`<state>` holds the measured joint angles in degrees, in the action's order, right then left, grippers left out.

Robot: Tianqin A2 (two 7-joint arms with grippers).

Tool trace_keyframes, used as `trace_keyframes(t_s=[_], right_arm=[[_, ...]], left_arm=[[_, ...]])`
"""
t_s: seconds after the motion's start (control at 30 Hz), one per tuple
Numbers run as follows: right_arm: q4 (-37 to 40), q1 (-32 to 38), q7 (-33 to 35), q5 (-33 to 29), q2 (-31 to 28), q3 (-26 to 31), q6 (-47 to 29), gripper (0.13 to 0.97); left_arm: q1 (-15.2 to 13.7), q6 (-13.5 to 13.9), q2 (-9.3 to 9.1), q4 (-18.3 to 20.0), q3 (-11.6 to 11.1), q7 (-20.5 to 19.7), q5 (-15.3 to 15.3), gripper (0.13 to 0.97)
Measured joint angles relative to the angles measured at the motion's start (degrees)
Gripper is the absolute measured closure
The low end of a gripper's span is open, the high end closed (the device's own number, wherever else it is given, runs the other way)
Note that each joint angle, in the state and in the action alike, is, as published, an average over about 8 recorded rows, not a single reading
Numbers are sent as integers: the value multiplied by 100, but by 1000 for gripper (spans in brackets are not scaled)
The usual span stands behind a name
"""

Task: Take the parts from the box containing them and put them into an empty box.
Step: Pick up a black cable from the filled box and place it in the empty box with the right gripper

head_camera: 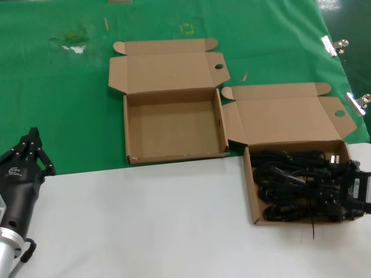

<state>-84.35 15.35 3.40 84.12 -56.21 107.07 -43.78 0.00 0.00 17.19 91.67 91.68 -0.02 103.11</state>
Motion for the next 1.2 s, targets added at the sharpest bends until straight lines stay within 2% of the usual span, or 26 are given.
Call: trace_keyframes(t_s=[0.33,0.63,0.93,1.2], right_arm=[[-225,409,-204,-133,85,-30,-70,926],[-139,1178,-259,-465,751,212,-5,926],[420,1940,484,-754,1807,709,226,926],[1242,2473,1312,-854,2739,1104,493,926]], left_arm=[[0,0,0,0,0,0,0,957],[0,0,0,0,0,0,0,957],[0,0,0,0,0,0,0,957],[0,0,0,0,0,0,0,957]])
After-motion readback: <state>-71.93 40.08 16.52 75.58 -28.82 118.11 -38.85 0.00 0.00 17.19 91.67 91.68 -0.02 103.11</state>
